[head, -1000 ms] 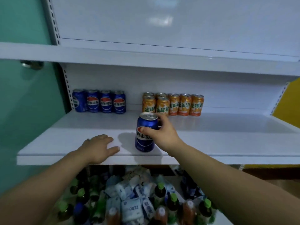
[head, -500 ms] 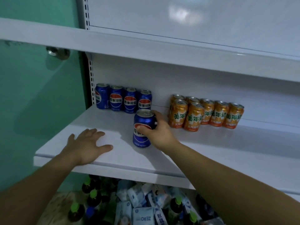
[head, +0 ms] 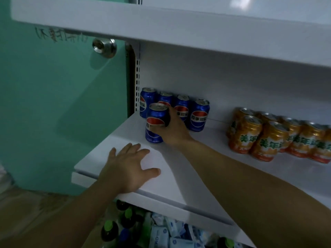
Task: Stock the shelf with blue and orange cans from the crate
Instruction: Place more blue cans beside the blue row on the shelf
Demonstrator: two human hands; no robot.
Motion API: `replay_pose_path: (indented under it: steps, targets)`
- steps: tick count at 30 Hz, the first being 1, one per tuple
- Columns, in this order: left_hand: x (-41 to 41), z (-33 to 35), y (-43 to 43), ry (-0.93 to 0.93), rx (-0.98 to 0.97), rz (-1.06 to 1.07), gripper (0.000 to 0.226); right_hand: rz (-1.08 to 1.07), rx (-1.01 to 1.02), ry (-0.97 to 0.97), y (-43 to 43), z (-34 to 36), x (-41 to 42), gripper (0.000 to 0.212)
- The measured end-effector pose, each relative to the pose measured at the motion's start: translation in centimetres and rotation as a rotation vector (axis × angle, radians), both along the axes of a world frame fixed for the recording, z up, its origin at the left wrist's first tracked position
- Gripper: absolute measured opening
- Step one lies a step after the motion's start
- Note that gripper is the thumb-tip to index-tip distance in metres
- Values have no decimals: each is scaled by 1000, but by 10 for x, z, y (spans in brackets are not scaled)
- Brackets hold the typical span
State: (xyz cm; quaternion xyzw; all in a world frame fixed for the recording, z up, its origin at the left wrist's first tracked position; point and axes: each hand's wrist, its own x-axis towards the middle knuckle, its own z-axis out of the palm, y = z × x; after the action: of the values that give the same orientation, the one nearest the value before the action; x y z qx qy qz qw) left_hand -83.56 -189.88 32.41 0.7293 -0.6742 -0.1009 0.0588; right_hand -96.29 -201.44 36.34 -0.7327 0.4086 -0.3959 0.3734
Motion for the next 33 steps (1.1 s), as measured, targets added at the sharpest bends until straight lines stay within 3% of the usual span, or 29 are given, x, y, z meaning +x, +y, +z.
replay_pose_path:
  steps: [6, 19, 27, 31, 33]
  targets:
    - [3, -3, -1, 33, -23, 0, 97, -24, -79, 25, -30, -9, 43, 63]
    - [7, -5, -1, 37, -45, 2, 85, -134, -103, 177, -65, -13, 80, 78]
    - [5, -3, -1, 26, -15, -3, 85, -148, 81, 237, -55, -7, 72, 67]
    - [7, 5, 0, 1, 21, -12, 84, -59, 21, 385, -23, 9, 31, 63]
    - [8, 8, 2, -10, 47, -25, 83, -60, 11, 564, -4, 22, -5, 70]
